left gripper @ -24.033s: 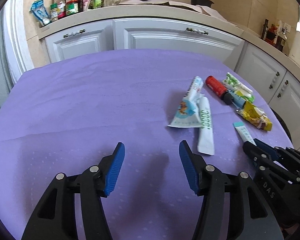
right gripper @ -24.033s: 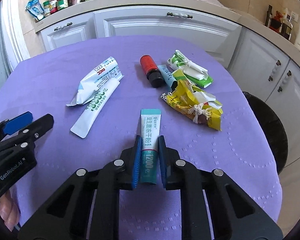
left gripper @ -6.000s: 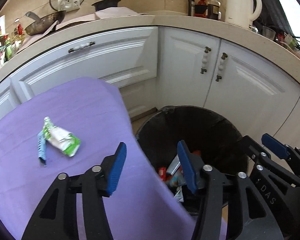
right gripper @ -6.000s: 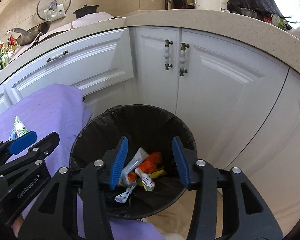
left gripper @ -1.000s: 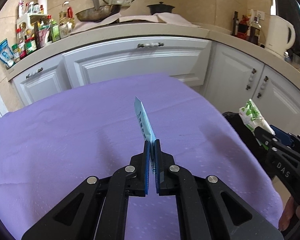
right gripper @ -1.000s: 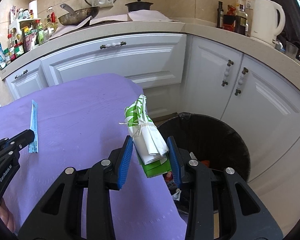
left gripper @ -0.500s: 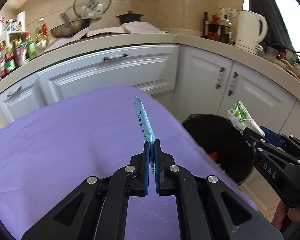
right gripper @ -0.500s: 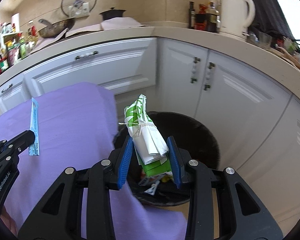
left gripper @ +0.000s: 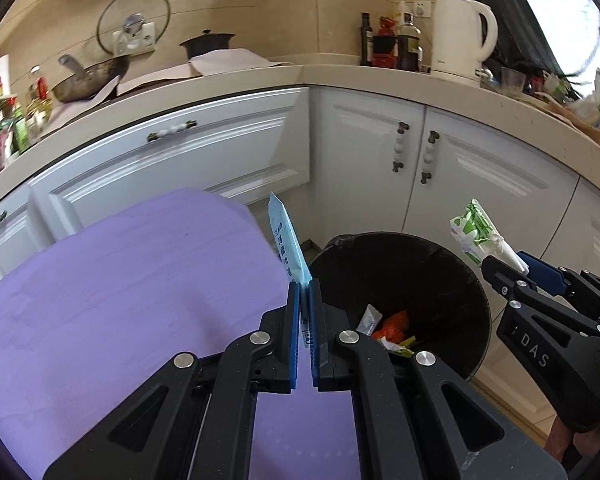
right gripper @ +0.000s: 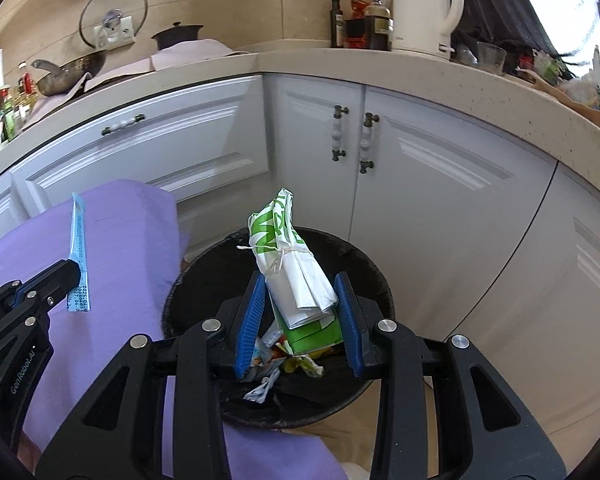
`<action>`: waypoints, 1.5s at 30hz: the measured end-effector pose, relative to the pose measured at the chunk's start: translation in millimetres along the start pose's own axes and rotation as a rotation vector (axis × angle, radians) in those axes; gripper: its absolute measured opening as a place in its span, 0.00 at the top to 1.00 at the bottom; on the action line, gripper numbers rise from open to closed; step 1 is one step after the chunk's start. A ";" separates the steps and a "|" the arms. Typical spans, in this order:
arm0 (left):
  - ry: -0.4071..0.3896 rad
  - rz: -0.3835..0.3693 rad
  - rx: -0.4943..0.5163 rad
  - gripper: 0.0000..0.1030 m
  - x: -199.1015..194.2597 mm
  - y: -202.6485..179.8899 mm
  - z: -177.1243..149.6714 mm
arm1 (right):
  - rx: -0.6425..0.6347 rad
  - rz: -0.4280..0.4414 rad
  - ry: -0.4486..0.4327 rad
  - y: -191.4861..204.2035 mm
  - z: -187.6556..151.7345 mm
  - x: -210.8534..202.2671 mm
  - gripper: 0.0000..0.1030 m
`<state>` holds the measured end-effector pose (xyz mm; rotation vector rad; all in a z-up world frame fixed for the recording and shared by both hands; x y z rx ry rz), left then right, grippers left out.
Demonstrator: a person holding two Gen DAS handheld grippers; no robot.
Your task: Collect trash
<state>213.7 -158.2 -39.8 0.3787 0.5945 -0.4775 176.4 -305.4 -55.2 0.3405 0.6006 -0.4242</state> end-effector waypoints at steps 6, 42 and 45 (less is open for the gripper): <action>-0.012 -0.020 0.035 0.93 16.4 -17.5 11.4 | 0.025 -0.022 0.006 -9.6 5.2 19.2 0.63; -0.029 0.067 -0.044 0.22 -57.2 11.3 -12.9 | 0.018 -0.031 -0.085 -4.8 -5.6 -71.0 0.27; -0.041 0.075 -0.048 0.21 -70.0 14.4 -15.9 | 0.010 -0.030 -0.096 -2.6 -9.1 -82.6 0.25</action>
Point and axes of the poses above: each gripper's, at about its wrist camera, not at the fingertips, and x roughly the way its jaws point, y to its left, z to its top, the point moved 6 cm from there along x, roughly the way its jaws point, and after that the axes turned 12 degrees about x, right-handed, at the moved point
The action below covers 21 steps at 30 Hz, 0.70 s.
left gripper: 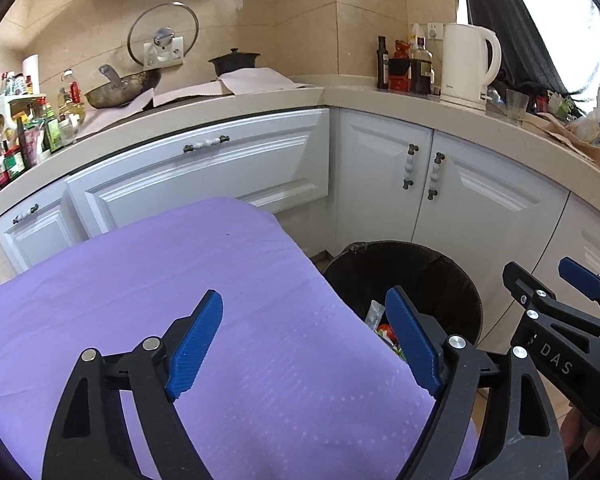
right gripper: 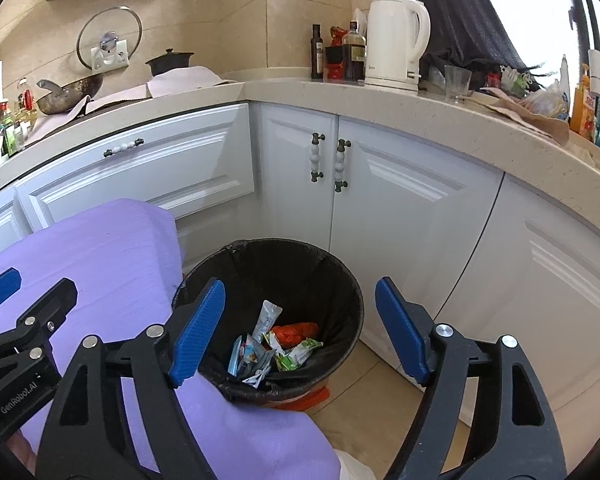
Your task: Collect trash
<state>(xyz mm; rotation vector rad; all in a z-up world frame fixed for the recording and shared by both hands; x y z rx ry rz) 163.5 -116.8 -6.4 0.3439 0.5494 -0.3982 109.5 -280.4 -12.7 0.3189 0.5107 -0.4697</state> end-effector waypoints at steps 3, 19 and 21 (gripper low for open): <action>-0.012 0.003 -0.002 0.21 -11.9 1.6 -2.9 | -0.009 0.002 -0.009 2.4 -1.6 -10.9 0.24; -0.059 0.022 -0.030 0.19 -55.1 16.9 -12.1 | -0.049 0.030 -0.072 17.9 -1.7 -59.7 0.23; -0.059 0.022 -0.038 0.19 -56.4 19.1 -13.0 | -0.050 0.029 -0.076 18.3 -2.2 -62.2 0.23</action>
Point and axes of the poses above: each gripper's, at about its wrist camera, not at the fingertips, and x roughly the way its jaws point, y to its left, z to its top, the point moved 6 cm from there along x, roughly the way its jaws point, and after that the axes turned 12 degrees about x, right-handed, at the moved point
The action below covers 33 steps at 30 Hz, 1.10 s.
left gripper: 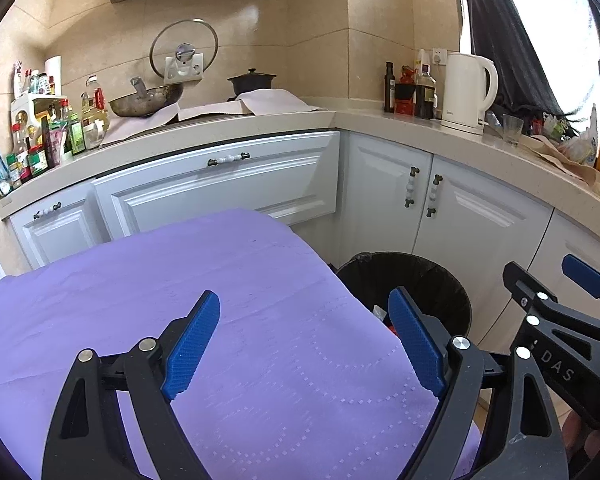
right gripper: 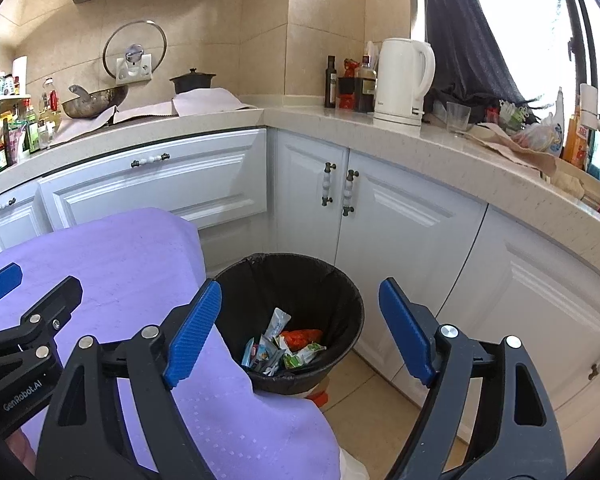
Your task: Collect trash
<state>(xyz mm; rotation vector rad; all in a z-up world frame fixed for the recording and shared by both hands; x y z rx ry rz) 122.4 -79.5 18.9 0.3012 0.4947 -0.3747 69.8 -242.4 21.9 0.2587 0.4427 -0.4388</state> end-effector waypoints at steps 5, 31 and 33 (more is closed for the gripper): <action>-0.004 0.006 -0.008 0.19 -4.5 4.1 -1.4 | 0.001 -0.004 -0.005 -1.2 0.3 -3.6 0.23; -0.009 0.008 -0.012 0.19 -8.4 4.4 -2.4 | 0.002 -0.009 -0.018 -4.8 3.3 -8.8 0.23; -0.009 0.004 -0.013 0.19 -8.4 4.1 -2.4 | 0.002 -0.010 -0.018 -5.0 3.4 -8.8 0.23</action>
Point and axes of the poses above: each gripper's, at about its wrist camera, not at the fingertips, and x roughly the way its jaws point, y to its left, z to its top, the point moved 6 cm from there along x, roughly the way its jaws point, and after that the axes turned 12 degrees about x, right-handed, at the moved point
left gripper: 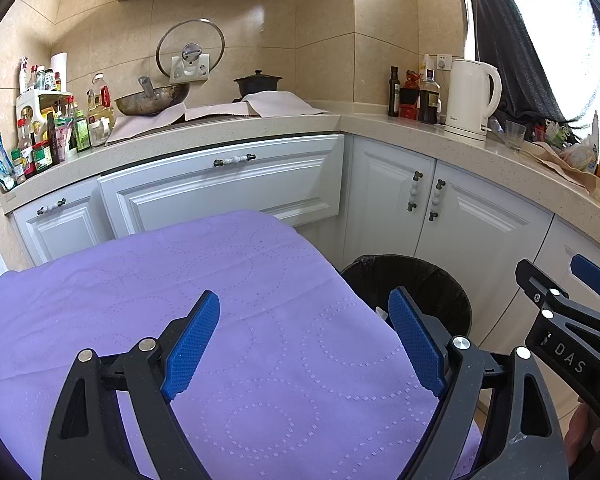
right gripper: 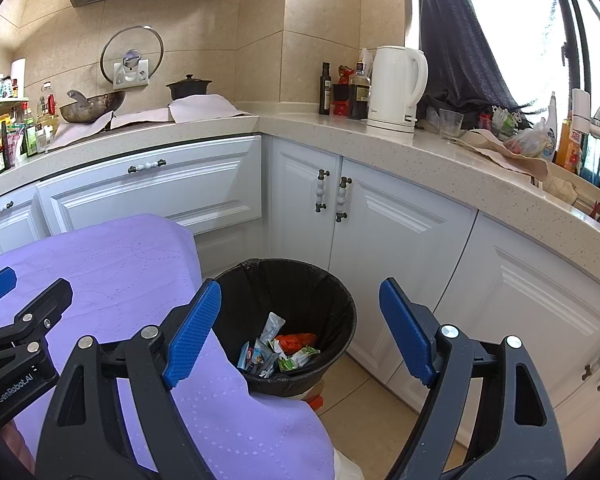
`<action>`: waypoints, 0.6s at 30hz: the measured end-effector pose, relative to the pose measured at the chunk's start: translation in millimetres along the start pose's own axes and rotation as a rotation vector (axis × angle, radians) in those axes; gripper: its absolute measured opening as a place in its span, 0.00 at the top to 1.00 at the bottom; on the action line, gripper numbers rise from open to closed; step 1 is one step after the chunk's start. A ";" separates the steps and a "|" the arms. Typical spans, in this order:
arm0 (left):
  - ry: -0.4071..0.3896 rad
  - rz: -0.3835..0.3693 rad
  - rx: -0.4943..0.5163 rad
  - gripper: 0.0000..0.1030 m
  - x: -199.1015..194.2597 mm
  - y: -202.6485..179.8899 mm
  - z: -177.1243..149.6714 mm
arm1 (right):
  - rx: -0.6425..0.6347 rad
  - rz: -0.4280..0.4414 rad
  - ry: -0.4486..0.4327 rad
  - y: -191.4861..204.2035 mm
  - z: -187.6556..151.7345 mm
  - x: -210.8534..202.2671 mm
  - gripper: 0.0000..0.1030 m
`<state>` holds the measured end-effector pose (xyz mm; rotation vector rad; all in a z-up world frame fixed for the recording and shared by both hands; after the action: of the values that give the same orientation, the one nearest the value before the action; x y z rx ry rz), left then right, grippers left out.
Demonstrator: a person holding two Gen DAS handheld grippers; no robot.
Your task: Collect trash
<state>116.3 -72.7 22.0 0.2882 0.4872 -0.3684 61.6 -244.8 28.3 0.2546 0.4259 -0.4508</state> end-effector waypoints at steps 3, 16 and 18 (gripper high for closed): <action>0.002 -0.001 0.000 0.19 0.2 0.2 -0.8 | 0.000 0.001 0.000 0.1 0.0 -0.1 0.23; 0.004 -0.002 -0.001 0.19 0.5 -1.2 -1.8 | -0.001 0.000 0.000 0.3 -0.1 0.1 0.23; 0.005 -0.004 0.000 0.19 1.0 -2.4 -2.7 | -0.001 0.000 0.000 0.2 0.1 0.0 0.23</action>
<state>115.1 -74.1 18.8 0.2879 0.4929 -0.3713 61.8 -244.6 28.4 0.2534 0.4265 -0.4504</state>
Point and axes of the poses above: each gripper's, at about its wrist camera, not at the fingertips, and x roughly the way its jaws point, y to its left, z to its top, the point moved 6 cm from there along x, roughly the way its jaws point, and after that the axes turned 12 degrees about x, right-handed, at the moved point
